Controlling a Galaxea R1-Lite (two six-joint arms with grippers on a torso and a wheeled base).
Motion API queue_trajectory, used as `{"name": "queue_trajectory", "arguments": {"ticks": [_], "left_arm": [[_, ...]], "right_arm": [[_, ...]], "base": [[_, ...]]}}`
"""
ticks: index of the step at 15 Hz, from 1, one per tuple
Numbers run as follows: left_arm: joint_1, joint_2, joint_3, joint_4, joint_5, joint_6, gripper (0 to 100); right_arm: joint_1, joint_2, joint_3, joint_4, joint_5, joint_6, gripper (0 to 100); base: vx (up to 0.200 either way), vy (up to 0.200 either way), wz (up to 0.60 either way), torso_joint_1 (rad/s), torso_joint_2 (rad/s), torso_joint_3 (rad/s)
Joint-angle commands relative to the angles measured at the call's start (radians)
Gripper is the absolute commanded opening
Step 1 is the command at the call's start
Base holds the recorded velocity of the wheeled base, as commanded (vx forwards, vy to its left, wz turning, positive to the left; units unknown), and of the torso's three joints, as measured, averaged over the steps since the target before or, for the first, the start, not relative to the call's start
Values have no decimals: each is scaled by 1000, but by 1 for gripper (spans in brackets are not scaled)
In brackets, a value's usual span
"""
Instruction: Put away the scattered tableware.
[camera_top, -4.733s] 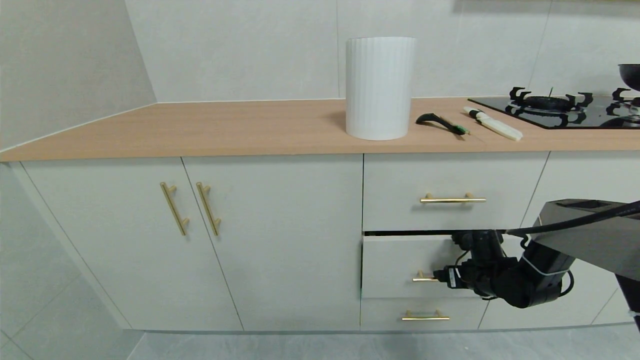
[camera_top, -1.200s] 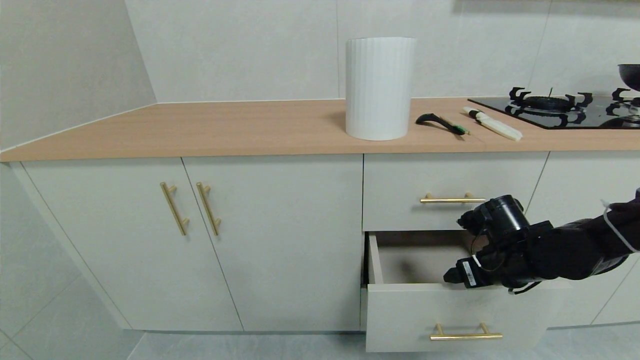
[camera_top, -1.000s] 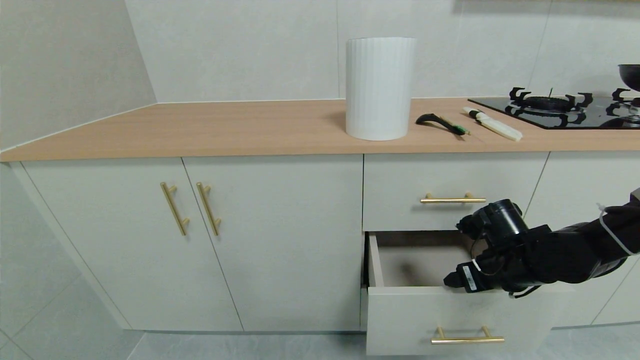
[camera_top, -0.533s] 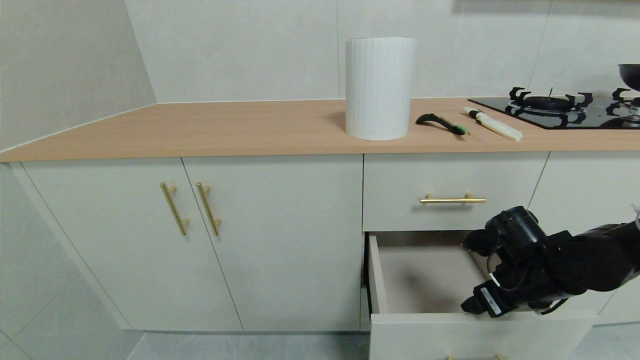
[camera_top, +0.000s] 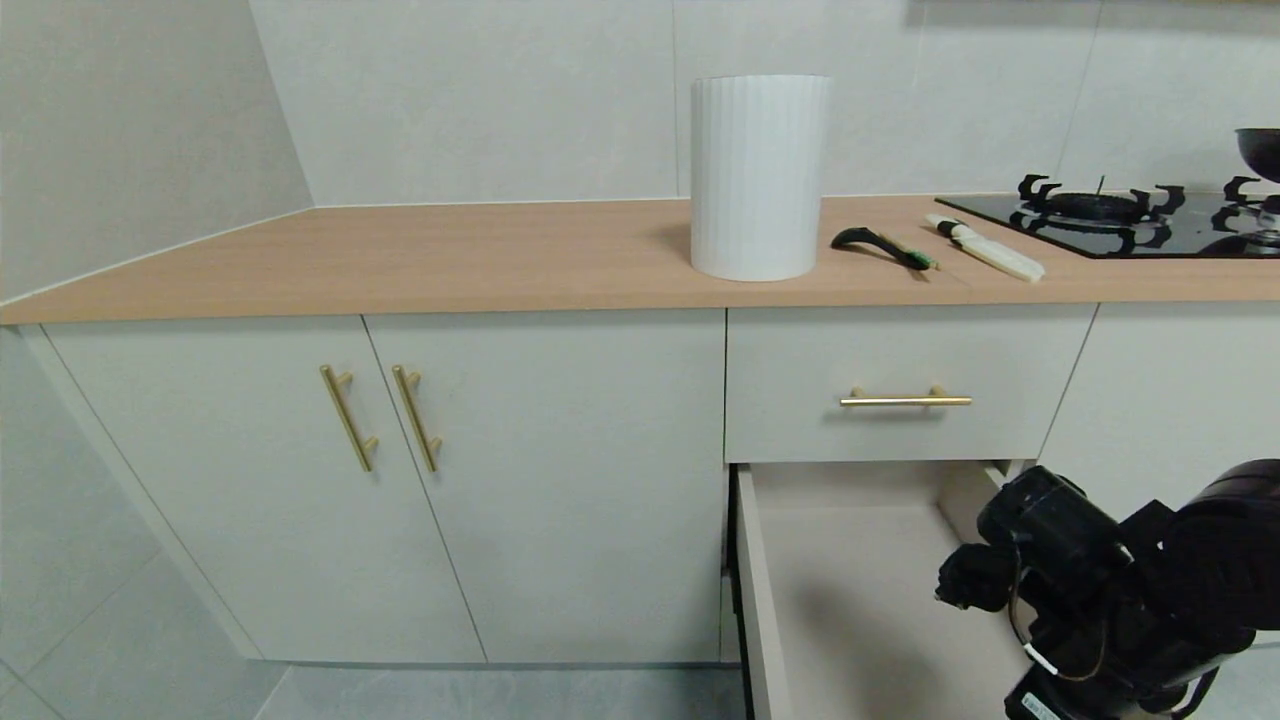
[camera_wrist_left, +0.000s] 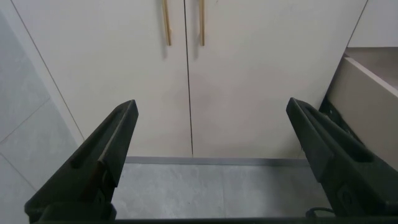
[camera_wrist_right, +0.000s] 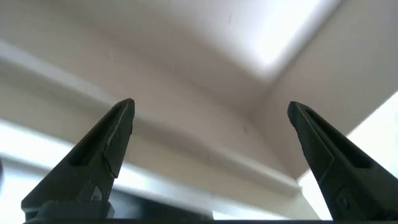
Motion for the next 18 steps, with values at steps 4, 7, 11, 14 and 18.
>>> {"name": "queue_trajectory", "arguments": {"ticks": [4, 7, 11, 14, 18], "left_arm": [[0, 0, 0, 0, 1, -1, 100], [0, 0, 0, 0, 1, -1, 100], [0, 0, 0, 0, 1, -1, 100], [0, 0, 0, 0, 1, -1, 100], [0, 0, 0, 0, 1, -1, 100]], "right_arm": [[12, -17, -55, -19, 1, 60, 100], [12, -42, -143, -88, 5, 284, 100], [-11, -106, -143, -191, -3, 312, 100], [-49, -161, -144, -200, -3, 303, 100], [-49, -171, -144, -200, -3, 303, 100]], "base": [[0, 0, 0, 0, 0, 0], [0, 0, 0, 0, 0, 0], [0, 0, 0, 0, 0, 0], [0, 0, 0, 0, 0, 0], [0, 0, 0, 8, -47, -41]]}}
